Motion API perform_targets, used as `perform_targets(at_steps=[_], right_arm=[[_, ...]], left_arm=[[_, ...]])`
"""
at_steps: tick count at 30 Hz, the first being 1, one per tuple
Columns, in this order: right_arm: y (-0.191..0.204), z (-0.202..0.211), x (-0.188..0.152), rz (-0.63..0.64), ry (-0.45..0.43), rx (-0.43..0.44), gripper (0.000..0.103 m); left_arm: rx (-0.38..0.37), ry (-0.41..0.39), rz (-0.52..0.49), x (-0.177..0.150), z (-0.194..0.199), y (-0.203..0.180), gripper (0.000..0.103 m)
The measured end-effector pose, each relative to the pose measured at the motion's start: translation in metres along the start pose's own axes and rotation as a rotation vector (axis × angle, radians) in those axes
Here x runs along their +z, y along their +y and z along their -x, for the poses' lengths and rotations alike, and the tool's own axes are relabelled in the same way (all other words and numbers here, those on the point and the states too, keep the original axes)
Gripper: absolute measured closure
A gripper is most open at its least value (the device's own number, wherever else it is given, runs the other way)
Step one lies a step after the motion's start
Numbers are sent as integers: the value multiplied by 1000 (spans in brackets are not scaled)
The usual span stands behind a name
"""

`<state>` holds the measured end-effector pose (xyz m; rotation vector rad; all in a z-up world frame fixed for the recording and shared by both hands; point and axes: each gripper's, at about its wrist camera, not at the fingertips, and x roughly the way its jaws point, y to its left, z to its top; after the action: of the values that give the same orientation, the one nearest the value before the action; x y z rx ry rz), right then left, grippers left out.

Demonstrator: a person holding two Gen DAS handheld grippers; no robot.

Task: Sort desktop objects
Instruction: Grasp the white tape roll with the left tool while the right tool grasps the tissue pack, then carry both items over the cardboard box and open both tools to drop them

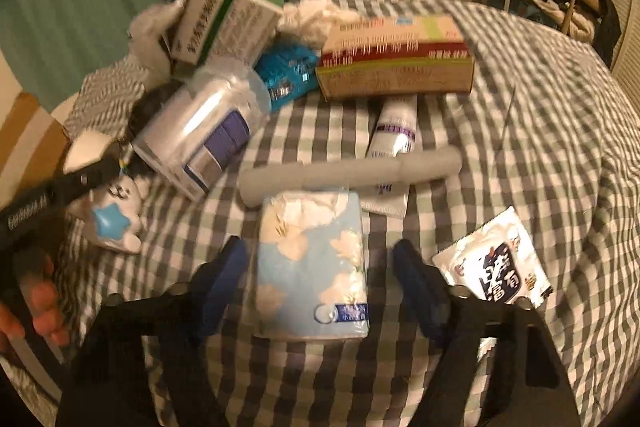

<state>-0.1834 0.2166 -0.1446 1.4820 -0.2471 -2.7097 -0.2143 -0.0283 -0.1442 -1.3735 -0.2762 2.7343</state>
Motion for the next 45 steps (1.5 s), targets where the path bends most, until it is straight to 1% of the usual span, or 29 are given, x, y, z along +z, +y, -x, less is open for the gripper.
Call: perform_targets(at_steps=[1,2,4,5,9,15,20,23,27,31,32,36,39,42,45], right_arm=[[-1,-1,-1,-5,5,12,45],[-3,0,-1,-13,6,24,50],[-6,0,-2,-33,11,38,50],[-6,1,-3,-36,11,42,51],[-4,7,-8,-36,16,46,52],[1,29,-15,-47,-16,71,52],[6,48,-21,-62,-36,85,52],[9,61,-25,-75,-52,97,52],[14,76,-30,-91,-70,111,52],[23,98,-43,-89,-85,111,52],[27,107,-46,-87,-102,109,52],[38,137,-52,-86,-150,137,52],[52,162,-56,-62,-187,137,52],[70,182,-54,-63,-214,184,52],[97,201,-48,-20,-236,213,52]], left_arm=[[-12,2,14,1,-2,3,0],[-31,12,29,1,-4,7,0],[-57,33,51,1,-5,10,15],[-59,37,49,1,-5,10,17],[-73,31,42,-3,2,12,17],[-74,0,58,-9,25,20,17],[-70,-34,36,-14,58,4,17],[-76,-49,16,-25,79,-3,17],[-60,-57,-29,-44,102,-17,17],[-76,-69,-35,-55,126,-19,17],[-74,-78,-35,-56,133,-20,17],[-92,-113,-38,-58,165,-20,17],[-97,-158,-50,-54,194,-17,17],[-103,-205,-47,-47,225,-6,17],[-104,-248,-40,-37,251,8,17]])
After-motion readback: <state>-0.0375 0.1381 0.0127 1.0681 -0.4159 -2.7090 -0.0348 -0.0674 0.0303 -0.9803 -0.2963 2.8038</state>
